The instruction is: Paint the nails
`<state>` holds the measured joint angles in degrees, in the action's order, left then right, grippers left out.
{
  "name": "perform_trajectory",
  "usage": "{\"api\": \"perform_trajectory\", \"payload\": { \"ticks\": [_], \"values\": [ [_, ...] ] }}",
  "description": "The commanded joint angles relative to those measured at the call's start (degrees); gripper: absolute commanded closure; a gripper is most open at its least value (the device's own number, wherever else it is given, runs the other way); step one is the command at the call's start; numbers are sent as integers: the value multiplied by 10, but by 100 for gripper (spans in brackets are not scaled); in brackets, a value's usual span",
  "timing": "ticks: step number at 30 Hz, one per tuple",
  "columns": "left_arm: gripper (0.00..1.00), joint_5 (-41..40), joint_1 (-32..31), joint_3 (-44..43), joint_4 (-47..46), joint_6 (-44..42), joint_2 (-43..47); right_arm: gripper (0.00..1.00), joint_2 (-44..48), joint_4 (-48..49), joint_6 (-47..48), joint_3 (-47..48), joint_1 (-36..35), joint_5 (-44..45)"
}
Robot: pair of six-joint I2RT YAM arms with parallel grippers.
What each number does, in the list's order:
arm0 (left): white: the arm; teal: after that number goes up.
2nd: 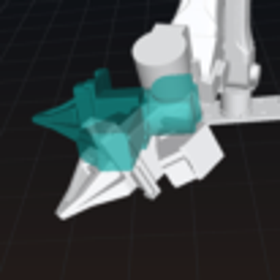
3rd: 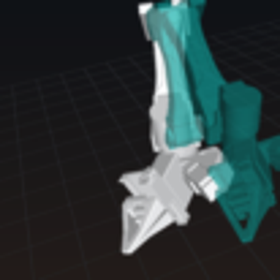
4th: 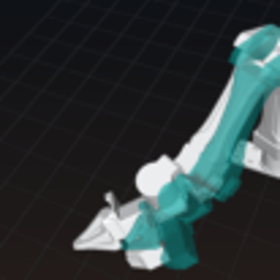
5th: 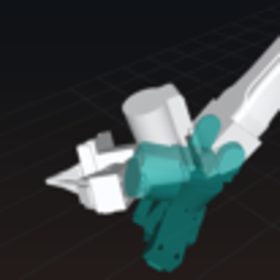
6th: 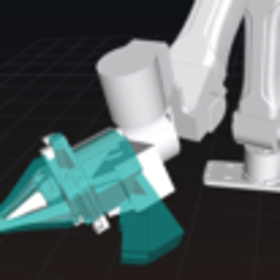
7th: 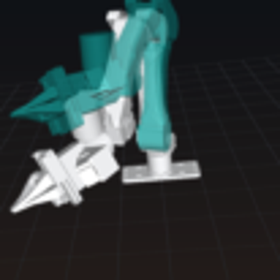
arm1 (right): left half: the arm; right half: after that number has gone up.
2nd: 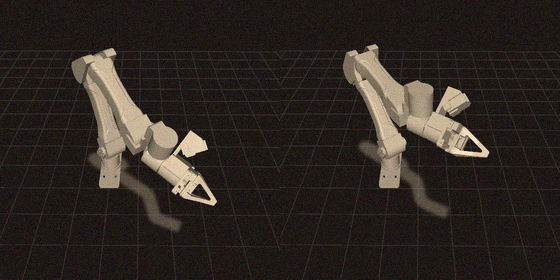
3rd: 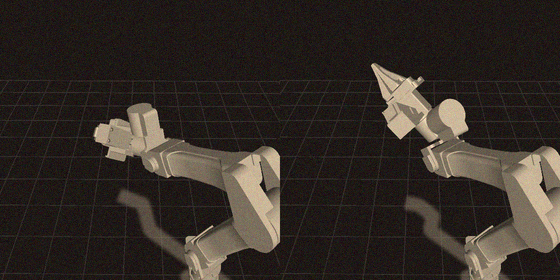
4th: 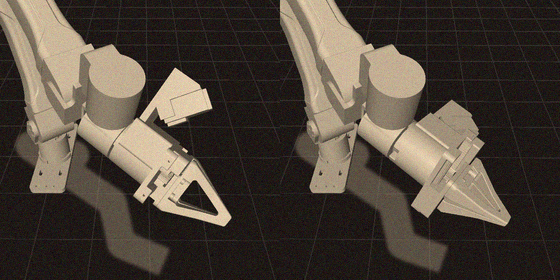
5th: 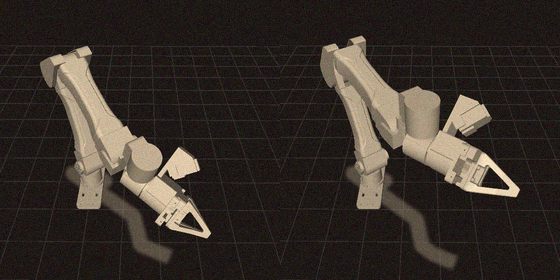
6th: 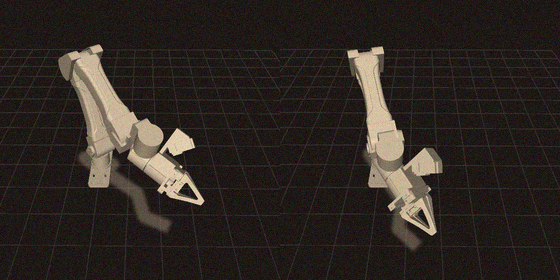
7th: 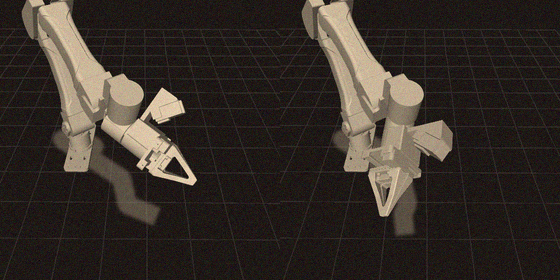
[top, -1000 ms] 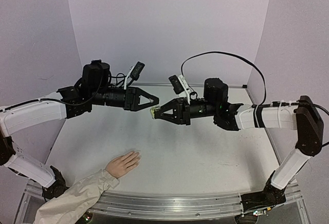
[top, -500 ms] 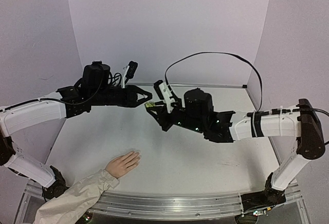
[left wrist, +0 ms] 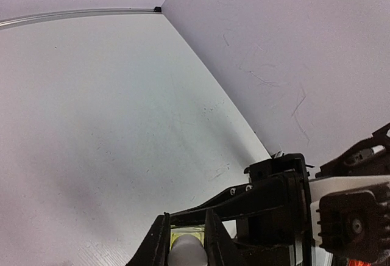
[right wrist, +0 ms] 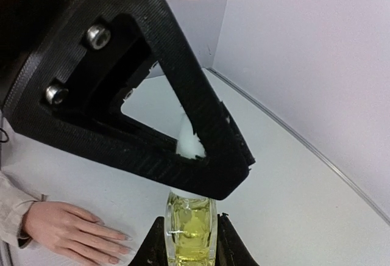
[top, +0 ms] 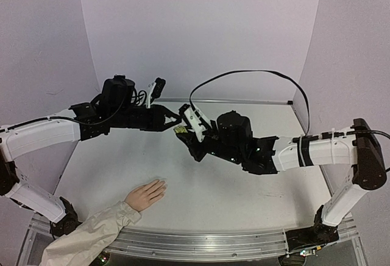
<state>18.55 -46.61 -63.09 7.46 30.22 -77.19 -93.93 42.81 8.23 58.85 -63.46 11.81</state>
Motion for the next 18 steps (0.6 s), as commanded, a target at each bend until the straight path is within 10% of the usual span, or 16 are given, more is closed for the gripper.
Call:
{"api": "perform_trajectory", "payload": {
  "ticks": [1, 10, 18],
  "values": [
    [78, 31, -6, -37, -23, 5, 3, 100, 60, 57, -74, -7, 31, -113],
    [31, 37, -6, -24, -25, -7, 28, 100, 73, 80, -146, -28, 70, -172],
    [28, 105, 35, -11, 2, 27, 54, 100, 110, 71, -151, -70, 126, -346]
  ]
}}
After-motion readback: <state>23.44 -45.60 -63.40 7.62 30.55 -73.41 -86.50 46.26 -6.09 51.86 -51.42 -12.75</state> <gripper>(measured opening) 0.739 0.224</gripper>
